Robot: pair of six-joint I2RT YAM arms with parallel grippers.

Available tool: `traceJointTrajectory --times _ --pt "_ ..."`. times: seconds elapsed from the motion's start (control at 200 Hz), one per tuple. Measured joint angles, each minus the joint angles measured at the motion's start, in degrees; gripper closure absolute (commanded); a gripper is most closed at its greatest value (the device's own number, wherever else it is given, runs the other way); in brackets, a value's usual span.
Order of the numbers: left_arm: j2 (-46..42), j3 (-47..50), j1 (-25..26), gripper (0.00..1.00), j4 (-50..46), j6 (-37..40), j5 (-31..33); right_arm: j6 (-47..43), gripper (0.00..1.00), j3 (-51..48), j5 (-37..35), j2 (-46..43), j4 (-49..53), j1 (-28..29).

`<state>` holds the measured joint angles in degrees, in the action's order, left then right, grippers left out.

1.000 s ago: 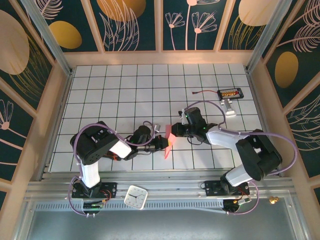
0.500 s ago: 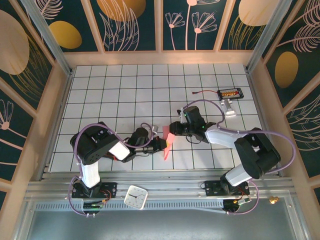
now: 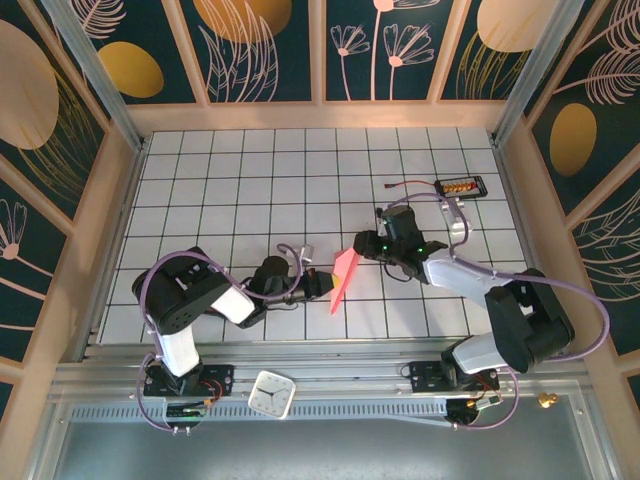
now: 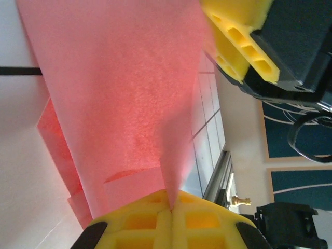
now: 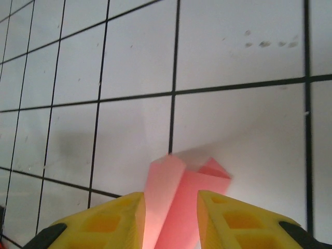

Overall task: Fold a paper plane with a square sheet of paper (pick it up from the middle)
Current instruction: Fold the wing for the fifth time at the center of the table.

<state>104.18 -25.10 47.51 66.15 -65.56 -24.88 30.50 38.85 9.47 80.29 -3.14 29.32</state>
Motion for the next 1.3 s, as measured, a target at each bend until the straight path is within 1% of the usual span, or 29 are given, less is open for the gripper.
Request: traceJointTrajectory --times 0.18,0.395,0.555,0.691,0.796,0.901,0.986,1.131,1.226,1.296 --pt "0.7 -2.7 0.0 1.00 0.0 1.0 -0.7 -0.5 0.66 -0.2 -0.2 -4.0 0.6 -2.6" --pt "1.6 -2.8 0.0 1.00 -2.1 1.4 -0.6 -2.3 0.66 -0.2 -0.3 -6.7 0.6 -2.9" --pt "0.7 -3.4 -0.1 1.00 -7.5 4.8 0.2 -3.5 0.66 -0.3 -0.5 -7.6 0.9 -2.9" --pt "-5.2 -3.9 -1.6 1.00 -14.3 9.2 2.6 -4.1 0.66 -0.4 -1.0 -9.6 2.2 -3.0" --pt "-12.6 -5.4 -3.5 1.00 -21.4 14.9 6.9 -4.7 0.66 -0.4 -1.8 -11.6 3.5 -3.5" --pt "-19.2 -8.7 -4.4 1.00 -30.6 23.1 14.4 -5.2 0.66 -0.3 -2.5 -13.1 4.1 -4.2" --pt "-21.6 -11.6 -4.4 1.00 -36.8 29.6 20.7 -5.8 0.66 -0.3 -3.1 -13.8 4.7 -4.8" --pt "-19.9 -14.3 -3.5 1.00 -44.0 38.4 29.1 -6.4 0.66 -0.3 -3.7 -13.9 5.3 -5.9" --pt "-16.4 -14.8 -0.8 1.00 -47.6 42.1 33.3 -6.7 0.66 -0.3 -3.9 -14.3 6.1 -6.7" --pt "-14.0 -15.2 1.6 1.00 -49.4 44.0 35.2 -6.7 0.66 -0.3 -3.9 -14.6 6.4 -7.2"
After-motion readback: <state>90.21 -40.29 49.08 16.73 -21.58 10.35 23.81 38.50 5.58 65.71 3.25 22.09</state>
